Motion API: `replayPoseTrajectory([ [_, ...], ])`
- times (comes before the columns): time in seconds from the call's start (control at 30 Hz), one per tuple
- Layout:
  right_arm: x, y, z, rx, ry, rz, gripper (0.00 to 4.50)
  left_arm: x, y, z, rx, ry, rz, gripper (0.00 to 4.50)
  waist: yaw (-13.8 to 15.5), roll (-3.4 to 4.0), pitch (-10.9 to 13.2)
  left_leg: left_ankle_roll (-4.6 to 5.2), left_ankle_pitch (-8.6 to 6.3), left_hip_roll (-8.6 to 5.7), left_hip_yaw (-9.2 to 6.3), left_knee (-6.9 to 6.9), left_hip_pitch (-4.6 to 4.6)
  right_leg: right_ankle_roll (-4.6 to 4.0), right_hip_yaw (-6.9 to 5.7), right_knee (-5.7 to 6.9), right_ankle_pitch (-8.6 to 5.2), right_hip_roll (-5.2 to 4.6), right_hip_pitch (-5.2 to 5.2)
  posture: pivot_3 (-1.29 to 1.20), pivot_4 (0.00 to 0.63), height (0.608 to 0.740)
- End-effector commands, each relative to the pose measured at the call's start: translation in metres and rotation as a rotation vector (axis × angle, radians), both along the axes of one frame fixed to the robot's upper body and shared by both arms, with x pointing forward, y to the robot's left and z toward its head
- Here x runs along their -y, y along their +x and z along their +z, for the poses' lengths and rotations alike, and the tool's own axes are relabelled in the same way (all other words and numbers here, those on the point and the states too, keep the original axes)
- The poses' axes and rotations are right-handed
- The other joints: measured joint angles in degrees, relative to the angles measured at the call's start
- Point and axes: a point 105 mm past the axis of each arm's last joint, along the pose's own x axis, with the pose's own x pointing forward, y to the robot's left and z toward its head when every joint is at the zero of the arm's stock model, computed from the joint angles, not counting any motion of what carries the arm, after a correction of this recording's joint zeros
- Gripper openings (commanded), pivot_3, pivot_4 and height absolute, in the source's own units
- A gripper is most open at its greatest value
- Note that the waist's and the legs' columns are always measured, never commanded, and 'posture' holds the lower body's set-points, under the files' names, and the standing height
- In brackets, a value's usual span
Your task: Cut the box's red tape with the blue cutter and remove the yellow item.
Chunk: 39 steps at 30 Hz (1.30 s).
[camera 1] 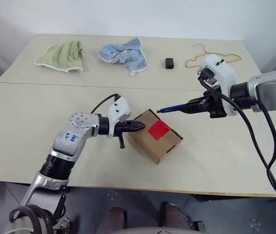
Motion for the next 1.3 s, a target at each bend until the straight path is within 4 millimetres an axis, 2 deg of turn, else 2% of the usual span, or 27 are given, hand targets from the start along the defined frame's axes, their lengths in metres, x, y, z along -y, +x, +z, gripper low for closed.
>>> replayPoseTrajectory([
  [0.03,0.0,-0.003,0.009,0.045,0.014,0.012,0.17,0.002,-0.003,-0.003,-0.006,0.022,-0.002,0.0,0.02,0.0,0.0,0.0,0.0,0.0,0.0,0.0,0.0,0.0,0.0,0.01,0.0,0.0,0.0,0.0,0.15,0.74],
  [0.5,-0.004,-0.002,-0.004,0.014,0.01,0.034,0.17,0.002,-0.002,-0.004,-0.004,0.033,0.014,0.0,-0.01,0.0,0.0,-0.01,0.0,0.0,0.0,0.01,0.08,0.0,0.0,0.03,0.0,0.0,0.06,0.0,0.15,0.74],
  [0.87,-0.007,-0.006,0.016,0.043,0.1,0.08,0.17,0.004,-0.003,-0.005,-0.004,0.032,0.014,0.0,0.03,0.0,0.0,-0.01,0.0,0.0,0.0,0.01,0.08,0.0,0.01,0.03,0.0,0.0,0.06,0.0,0.15,0.74],
  [1.3,-0.002,0.001,-0.009,0.023,0.048,0.025,0.17,0.005,-0.004,-0.004,0.0,0.038,0.006,0.0,0.0,0.0,0.0,-0.01,0.0,0.0,0.0,0.01,0.08,0.0,0.01,0.03,0.0,0.0,0.06,0.0,0.15,0.74],
])
